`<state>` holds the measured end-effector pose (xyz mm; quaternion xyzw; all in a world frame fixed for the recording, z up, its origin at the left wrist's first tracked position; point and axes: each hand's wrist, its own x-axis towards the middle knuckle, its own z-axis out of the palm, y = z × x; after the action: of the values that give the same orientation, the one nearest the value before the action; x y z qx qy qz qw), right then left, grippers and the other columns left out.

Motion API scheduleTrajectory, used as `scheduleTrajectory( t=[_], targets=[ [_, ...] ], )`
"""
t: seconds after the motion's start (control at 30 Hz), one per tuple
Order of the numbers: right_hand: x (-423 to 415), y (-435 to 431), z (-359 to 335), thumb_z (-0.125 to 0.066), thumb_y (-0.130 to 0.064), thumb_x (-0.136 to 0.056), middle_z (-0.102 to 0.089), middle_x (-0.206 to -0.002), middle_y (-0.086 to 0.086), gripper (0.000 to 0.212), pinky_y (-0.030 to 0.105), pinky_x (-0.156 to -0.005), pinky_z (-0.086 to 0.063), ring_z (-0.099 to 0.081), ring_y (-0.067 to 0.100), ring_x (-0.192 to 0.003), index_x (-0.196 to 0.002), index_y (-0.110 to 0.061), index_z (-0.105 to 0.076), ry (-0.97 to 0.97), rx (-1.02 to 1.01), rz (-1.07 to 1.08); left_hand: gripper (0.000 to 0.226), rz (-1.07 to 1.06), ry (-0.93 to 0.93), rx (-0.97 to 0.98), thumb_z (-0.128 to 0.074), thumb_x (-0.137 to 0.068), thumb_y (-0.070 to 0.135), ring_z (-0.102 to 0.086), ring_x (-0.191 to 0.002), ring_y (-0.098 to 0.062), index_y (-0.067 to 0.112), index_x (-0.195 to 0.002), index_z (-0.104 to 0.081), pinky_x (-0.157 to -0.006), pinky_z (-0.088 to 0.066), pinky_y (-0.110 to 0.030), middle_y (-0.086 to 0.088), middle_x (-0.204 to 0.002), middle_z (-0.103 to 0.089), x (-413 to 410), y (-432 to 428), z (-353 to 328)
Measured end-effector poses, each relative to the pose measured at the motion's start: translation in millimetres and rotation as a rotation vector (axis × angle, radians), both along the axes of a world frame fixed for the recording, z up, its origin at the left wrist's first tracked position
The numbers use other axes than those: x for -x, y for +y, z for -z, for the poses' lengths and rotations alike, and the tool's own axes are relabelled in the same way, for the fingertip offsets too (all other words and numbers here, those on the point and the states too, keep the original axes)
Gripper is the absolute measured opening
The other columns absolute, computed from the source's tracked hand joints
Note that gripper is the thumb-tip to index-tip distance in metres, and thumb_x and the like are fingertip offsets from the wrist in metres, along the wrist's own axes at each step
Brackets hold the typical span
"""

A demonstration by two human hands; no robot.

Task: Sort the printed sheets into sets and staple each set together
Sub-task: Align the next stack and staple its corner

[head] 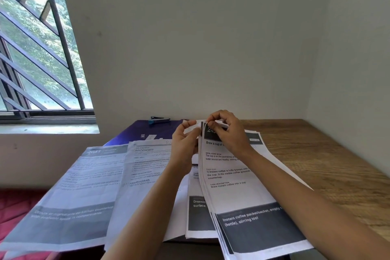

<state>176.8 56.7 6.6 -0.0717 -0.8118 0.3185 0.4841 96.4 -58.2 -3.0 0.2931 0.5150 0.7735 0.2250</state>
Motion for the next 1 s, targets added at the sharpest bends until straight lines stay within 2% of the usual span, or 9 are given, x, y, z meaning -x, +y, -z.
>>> scheduleTrajectory(
  t=[0.2,0.33,0.5,0.63,0.8,1.0],
  targets=[
    [-0.5,0.3,0.7,-0.065,-0.015,-0.088,-0.060,-0.087,-0.019,0.003,0.017,-0.083,-0.037,-0.051,0.006,-0.094,-0.086,-0.016,-0.066,0.004,0.003,0.016,0.022,-0.003,0.028,0.006,-0.061,-0.092,0.010,-0.065,-0.064,-0.022,0.008,-0.112,-0.054,-0.053,-0.056,-0.029,-0.011,-0.083,-0.069,-2.5,-0.7,0.0],
    [-1.7,-2.6,-1.5,-0.066,-0.016,-0.088,-0.061,-0.087,-0.018,0.004,0.015,-0.082,-0.035,-0.051,0.006,-0.095,-0.085,-0.018,-0.067,0.013,0.027,0.000,0.022,-0.010,0.058,0.002,-0.061,-0.093,0.011,-0.066,-0.069,-0.027,0.007,-0.114,-0.055,-0.058,-0.056,-0.033,-0.009,-0.081,-0.072,-2.1,0.2,0.6],
    [-3.1,-2.1,-2.4,-0.068,-0.017,-0.086,-0.063,-0.087,-0.018,0.007,0.009,-0.080,-0.034,-0.051,0.001,-0.093,-0.083,-0.023,-0.069,0.029,0.038,-0.004,0.017,-0.017,0.080,-0.002,-0.061,-0.093,0.011,-0.067,-0.074,-0.031,0.009,-0.109,-0.057,-0.061,-0.057,-0.036,-0.014,-0.086,-0.072,-2.2,0.3,0.5],
    [-2.1,-0.7,-1.7,-0.069,-0.017,-0.086,-0.064,-0.086,-0.017,0.004,0.010,-0.080,-0.034,-0.052,0.004,-0.094,-0.083,-0.020,-0.070,0.032,0.050,-0.010,0.020,-0.037,0.092,0.001,-0.061,-0.092,0.011,-0.067,-0.077,-0.034,0.007,-0.111,-0.057,-0.064,-0.057,-0.040,-0.019,-0.092,-0.072,-2.2,1.5,1.3],
    [-1.8,-0.9,-2.0,-0.069,-0.018,-0.085,-0.064,-0.086,-0.019,0.006,0.007,-0.080,-0.033,-0.051,0.001,-0.094,-0.082,-0.023,-0.069,0.038,0.047,-0.018,0.024,-0.051,0.118,0.011,-0.059,-0.093,0.011,-0.067,-0.073,-0.032,0.007,-0.116,-0.054,-0.060,-0.056,-0.037,-0.019,-0.091,-0.073,-2.0,2.6,1.9],
    [-2.0,-2.0,-2.4,-0.069,-0.017,-0.085,-0.064,-0.085,-0.018,0.006,0.007,-0.080,-0.033,-0.050,-0.001,-0.094,-0.082,-0.022,-0.069,0.043,0.042,-0.017,0.023,-0.064,0.150,0.019,-0.058,-0.094,0.013,-0.069,-0.076,-0.034,0.008,-0.116,-0.053,-0.063,-0.058,-0.039,-0.018,-0.089,-0.073,-2.6,2.4,2.0]
  ],
)
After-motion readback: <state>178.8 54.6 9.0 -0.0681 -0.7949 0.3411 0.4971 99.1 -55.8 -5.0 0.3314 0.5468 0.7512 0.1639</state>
